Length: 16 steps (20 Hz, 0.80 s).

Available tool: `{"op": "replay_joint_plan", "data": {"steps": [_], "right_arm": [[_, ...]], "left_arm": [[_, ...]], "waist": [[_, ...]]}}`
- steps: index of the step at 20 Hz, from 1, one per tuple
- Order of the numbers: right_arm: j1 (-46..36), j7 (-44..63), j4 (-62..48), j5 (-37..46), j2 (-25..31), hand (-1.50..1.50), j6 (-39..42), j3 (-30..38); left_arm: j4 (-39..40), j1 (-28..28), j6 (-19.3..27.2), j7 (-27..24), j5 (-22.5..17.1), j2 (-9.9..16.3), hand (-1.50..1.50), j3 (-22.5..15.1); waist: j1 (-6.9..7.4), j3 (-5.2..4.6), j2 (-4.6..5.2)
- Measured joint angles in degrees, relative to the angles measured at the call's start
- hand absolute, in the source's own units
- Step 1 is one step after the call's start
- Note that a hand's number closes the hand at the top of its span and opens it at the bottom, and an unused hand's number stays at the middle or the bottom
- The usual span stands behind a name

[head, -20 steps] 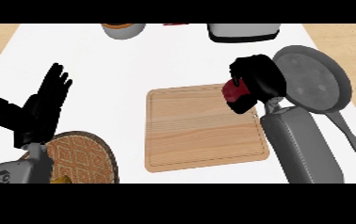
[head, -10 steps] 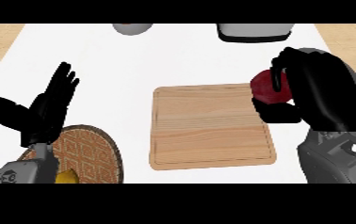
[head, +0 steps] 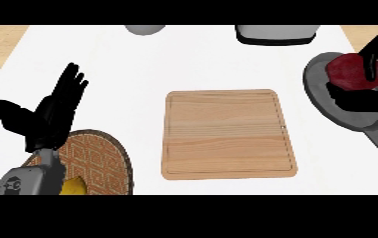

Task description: Pick the pear from the cutting board and place it in the pan

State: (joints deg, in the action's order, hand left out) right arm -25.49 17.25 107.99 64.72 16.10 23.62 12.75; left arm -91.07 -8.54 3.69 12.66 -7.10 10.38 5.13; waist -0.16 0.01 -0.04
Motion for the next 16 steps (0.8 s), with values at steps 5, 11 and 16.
{"op": "replay_joint_plan", "data": {"steps": [5,11,16], "right_arm": [[-0.7,-8.1,-11.2,-4.6,5.6,1.50,-6.9,9.1],[-3.0,-19.6,-30.1,-8.3,11.7,1.50,-15.7,15.2],[-5.7,-29.5,-46.4,-9.7,13.9,1.50,-22.9,16.1]], "left_arm": [[-0.8,-0.8,0.8,1.2,0.7,-0.7,0.00,-0.8],[0.4,-2.5,0.5,1.8,0.8,-0.8,0.00,-0.6],[-1.6,-2.0,0.6,3.0,0.7,-0.7,0.00,-0.6]], "waist": [[0.29,0.04,0.13],[0.71,0.06,0.31],[1.23,0.07,0.38]]}}
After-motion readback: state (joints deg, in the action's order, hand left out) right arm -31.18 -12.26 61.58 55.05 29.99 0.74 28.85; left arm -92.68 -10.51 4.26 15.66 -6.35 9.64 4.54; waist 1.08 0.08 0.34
